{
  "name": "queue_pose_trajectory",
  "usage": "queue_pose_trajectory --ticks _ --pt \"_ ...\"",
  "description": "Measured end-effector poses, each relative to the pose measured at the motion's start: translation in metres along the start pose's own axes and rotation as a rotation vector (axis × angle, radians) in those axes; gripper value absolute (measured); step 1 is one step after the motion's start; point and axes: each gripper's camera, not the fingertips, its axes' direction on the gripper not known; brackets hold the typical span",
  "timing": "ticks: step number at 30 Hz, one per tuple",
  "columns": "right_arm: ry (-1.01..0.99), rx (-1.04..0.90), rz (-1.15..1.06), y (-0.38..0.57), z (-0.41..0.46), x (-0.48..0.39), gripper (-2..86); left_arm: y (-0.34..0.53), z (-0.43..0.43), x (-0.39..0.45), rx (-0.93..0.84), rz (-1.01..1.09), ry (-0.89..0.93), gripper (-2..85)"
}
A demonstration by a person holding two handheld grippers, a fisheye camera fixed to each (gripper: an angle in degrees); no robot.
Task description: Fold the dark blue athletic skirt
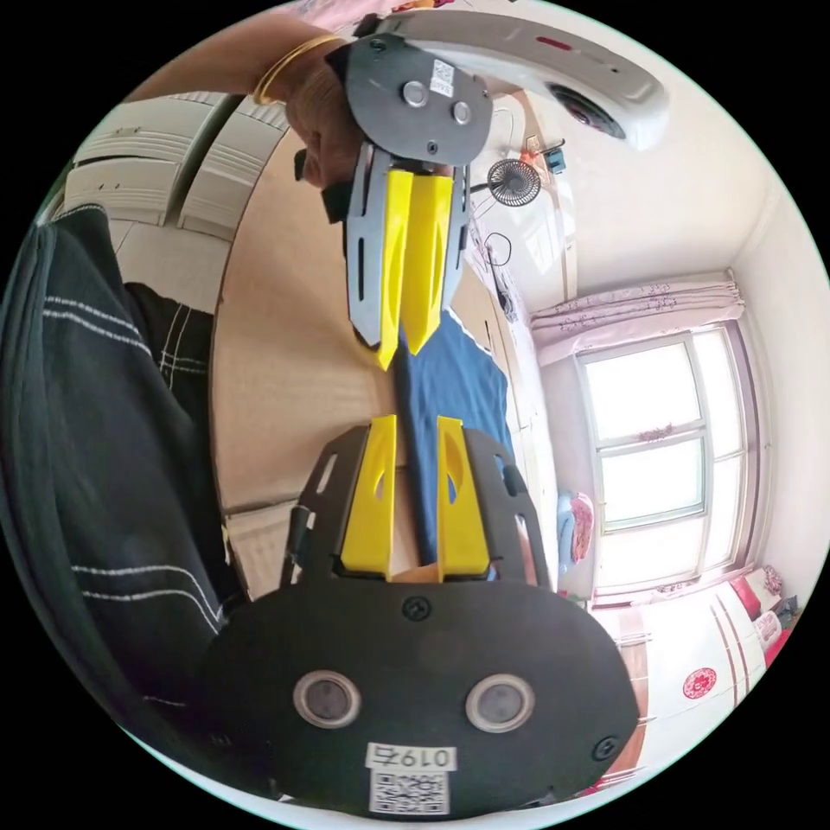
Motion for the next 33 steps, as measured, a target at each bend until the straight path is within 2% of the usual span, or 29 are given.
queue_pose_trajectory --ticks 9,14,17,21,25,33 --pt "0.054 -0.058 -0.103 0.013 0.015 -0.035 5.2 0.023 0.066 0.076 -0.149 0.214 -0.164 2.3" --pt "0.059 -0.049 -0.127 0.018 0.014 -0.058 0.1 0.040 0.100 0.116 -0.203 0.306 -0.251 1.4" --pt "0.017 -0.049 -0.099 0.020 0.015 -0.063 -0.2 0.046 0.117 0.128 -0.235 0.335 -0.249 1.2" --pt "0.060 -0.051 -0.121 0.029 0.011 -0.081 1.4 0.054 0.135 0.135 -0.234 0.327 -0.225 1.1" --pt "0.049 -0.115 -0.083 0.064 0.008 -0.085 4.7 0.066 0.155 0.147 -0.231 0.343 -0.233 1.1" --pt "0.072 -0.173 -0.062 0.102 0.007 -0.110 4.8 0.085 0.186 0.152 -0.272 0.354 -0.208 0.8"
